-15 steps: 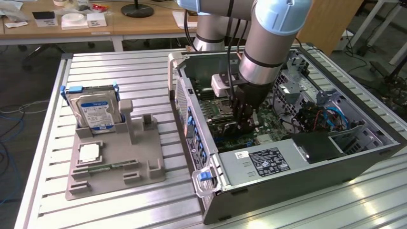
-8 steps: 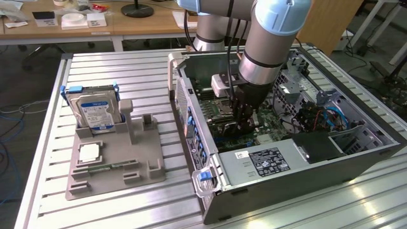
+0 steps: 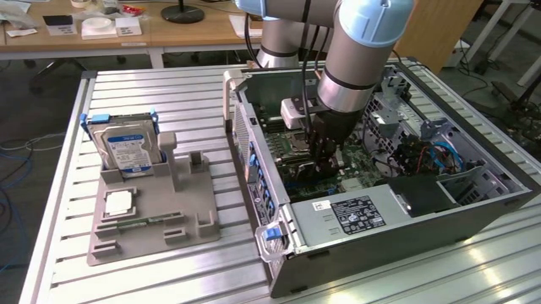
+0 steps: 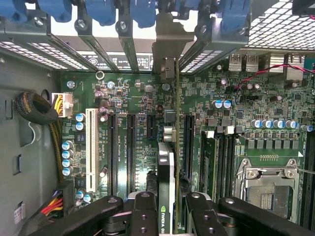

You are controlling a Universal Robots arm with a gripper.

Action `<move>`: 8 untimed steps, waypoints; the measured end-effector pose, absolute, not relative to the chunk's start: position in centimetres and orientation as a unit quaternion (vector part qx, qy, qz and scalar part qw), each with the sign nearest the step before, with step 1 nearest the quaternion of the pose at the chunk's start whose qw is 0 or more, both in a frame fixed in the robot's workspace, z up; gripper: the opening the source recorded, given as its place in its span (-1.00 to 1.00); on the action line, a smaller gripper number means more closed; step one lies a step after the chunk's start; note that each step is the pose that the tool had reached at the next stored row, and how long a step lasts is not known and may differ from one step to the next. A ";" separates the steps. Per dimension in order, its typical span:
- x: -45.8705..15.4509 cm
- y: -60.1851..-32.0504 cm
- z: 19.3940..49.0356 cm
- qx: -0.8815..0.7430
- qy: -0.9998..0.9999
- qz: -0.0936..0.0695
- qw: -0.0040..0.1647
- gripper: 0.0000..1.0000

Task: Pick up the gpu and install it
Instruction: 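Insert the gpu into the slot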

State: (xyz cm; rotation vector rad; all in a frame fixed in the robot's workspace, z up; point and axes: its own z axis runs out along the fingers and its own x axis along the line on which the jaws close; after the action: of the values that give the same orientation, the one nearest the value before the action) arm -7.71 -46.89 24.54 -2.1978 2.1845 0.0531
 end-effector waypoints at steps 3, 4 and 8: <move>-7.7 -46.9 24.5 -0.709 0.705 0.017 0.021 -0.46; -7.7 -46.9 24.5 -0.709 0.705 0.017 0.021 -0.46; -7.7 -46.9 24.5 -0.709 0.705 0.017 0.021 -0.44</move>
State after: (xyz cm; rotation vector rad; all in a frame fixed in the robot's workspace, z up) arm -7.72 -46.88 24.52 -2.1975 2.1844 0.0540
